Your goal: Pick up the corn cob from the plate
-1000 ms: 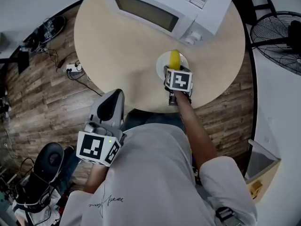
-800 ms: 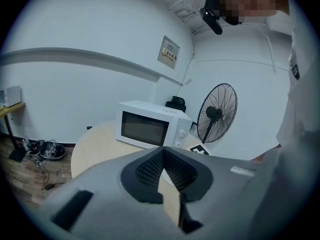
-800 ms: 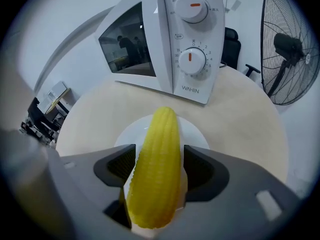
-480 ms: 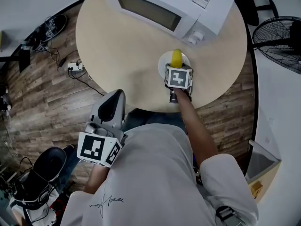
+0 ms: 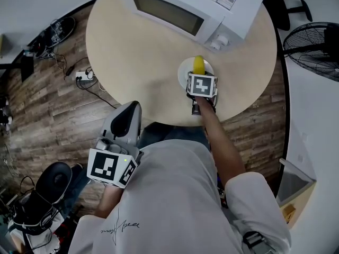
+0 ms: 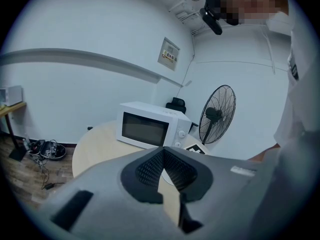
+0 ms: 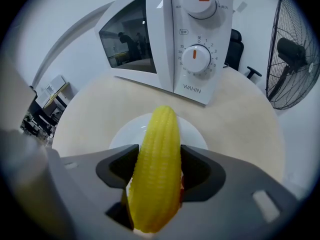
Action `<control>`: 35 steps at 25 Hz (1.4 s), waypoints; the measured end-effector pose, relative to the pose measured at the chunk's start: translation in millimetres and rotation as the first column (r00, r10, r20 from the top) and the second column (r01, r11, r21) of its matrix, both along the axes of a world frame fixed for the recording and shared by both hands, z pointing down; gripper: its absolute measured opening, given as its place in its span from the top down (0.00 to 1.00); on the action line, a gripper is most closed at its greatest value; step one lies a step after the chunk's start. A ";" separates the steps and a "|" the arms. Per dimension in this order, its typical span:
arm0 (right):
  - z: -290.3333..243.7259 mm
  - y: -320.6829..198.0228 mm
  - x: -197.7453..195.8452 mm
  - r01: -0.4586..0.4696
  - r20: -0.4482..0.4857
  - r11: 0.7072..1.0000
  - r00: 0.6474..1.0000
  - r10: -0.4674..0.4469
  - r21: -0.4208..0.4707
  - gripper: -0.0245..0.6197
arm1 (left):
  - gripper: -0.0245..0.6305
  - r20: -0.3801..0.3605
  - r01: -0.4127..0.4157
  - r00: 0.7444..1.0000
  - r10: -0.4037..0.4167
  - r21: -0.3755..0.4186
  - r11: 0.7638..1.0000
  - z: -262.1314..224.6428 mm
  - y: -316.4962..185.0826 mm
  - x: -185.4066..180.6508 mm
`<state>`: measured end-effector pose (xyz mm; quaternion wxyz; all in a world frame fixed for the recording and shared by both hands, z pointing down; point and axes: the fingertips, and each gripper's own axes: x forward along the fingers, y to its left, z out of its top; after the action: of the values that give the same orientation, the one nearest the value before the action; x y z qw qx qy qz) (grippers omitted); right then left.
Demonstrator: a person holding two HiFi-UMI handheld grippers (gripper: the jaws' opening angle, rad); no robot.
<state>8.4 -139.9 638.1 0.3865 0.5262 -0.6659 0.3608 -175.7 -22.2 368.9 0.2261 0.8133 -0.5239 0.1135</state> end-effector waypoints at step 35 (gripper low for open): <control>-12.1 19.0 1.7 0.037 0.040 0.999 0.998 -0.038 0.008 0.54 | 0.97 -0.013 0.002 1.000 -0.002 0.019 1.000 -2.8 13.5 -5.2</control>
<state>10.1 -120.9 626.0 0.3779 0.5077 -0.6846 0.3617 -180.9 -8.6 366.1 0.2220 0.8156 -0.5243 0.1031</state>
